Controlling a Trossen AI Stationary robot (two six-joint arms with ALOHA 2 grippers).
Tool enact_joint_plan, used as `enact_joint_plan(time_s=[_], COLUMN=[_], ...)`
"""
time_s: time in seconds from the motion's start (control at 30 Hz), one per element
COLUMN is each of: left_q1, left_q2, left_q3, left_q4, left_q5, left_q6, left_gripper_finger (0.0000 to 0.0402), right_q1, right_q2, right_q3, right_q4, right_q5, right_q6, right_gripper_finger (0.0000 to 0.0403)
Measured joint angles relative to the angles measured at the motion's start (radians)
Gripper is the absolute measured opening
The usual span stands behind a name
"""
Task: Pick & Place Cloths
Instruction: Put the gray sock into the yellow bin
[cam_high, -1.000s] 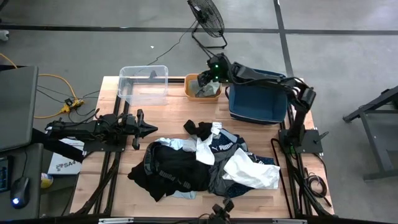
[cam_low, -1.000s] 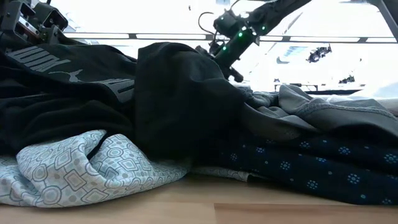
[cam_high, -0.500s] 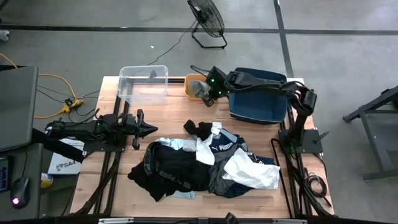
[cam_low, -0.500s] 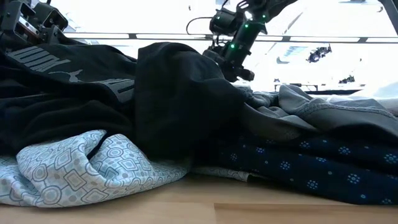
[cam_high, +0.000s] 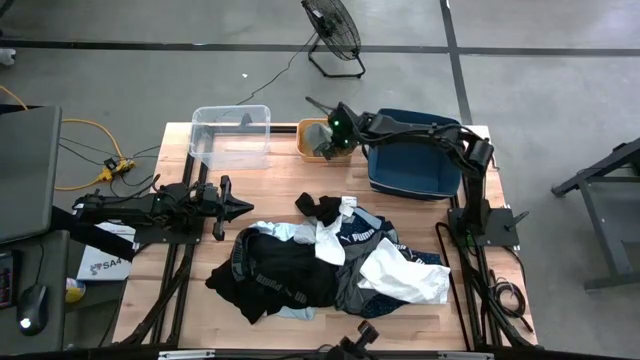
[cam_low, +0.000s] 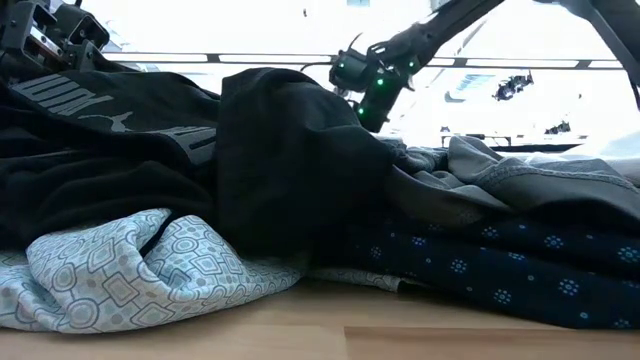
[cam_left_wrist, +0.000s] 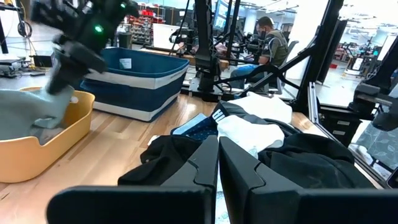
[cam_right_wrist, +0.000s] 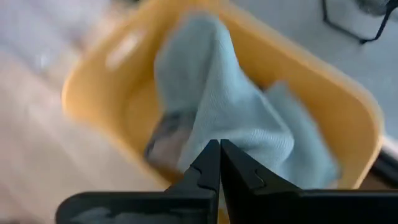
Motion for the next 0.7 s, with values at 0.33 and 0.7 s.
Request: enact_joint_plan(time_s=[0.33, 0.7], left_q1=[0.0, 0.0], left_q2=[0.0, 0.0], left_q3=[0.0, 0.0], left_q4=[0.0, 0.0], left_q5=[0.0, 0.0], left_q6=[0.0, 0.0], left_gripper_finger=[0.0012, 0.0012], right_q1=[-0.041, -0.049], right_q2=[0.029, 0.082], right_q3=[0.001, 0.0], right_q4=[0.16, 0.212], right_q5=[-0.025, -0.12], right_q6=[0.023, 0.064], right_gripper_finger=[0.0003, 0.0003])
